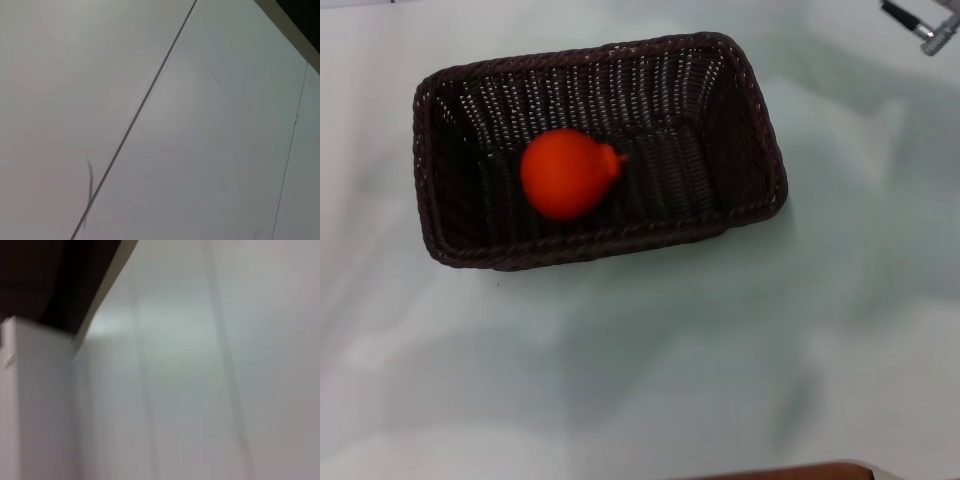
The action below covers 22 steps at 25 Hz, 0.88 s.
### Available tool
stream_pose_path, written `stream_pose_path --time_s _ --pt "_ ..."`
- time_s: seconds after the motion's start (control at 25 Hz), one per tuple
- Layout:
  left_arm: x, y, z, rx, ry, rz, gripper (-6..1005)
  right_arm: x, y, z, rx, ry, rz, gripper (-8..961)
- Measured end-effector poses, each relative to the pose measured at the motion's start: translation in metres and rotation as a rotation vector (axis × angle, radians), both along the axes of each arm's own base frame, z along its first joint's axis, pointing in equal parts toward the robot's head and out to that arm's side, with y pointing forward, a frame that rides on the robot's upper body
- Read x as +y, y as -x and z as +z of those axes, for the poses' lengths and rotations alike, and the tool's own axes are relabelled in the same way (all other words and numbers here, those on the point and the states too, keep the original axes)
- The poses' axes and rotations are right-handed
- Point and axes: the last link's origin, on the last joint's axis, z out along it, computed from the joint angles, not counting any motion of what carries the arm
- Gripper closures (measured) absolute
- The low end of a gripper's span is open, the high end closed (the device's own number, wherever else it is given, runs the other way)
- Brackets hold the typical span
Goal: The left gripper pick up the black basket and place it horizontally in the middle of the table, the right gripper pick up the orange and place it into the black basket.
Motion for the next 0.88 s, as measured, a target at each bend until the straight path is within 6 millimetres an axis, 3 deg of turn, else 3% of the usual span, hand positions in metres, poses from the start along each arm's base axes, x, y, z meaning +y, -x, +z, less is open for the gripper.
stream_pose_path --time_s 0.28,0.6,0.88 --pt "0.001 0.0 0.003 -0.005 -0.021 0.003 176 -0.008 -0.048 0.016 0.178 -0.275 -0.188 56" --pt "-0.002 0.007 0.021 -0.034 -0.145 0.04 176 -0.026 -0.104 0.044 0.325 -0.551 -0.437 59" --pt "-0.006 0.014 0.028 -0.061 -0.217 0.083 176 -0.04 -0.126 0.055 0.374 -0.634 -0.526 61"
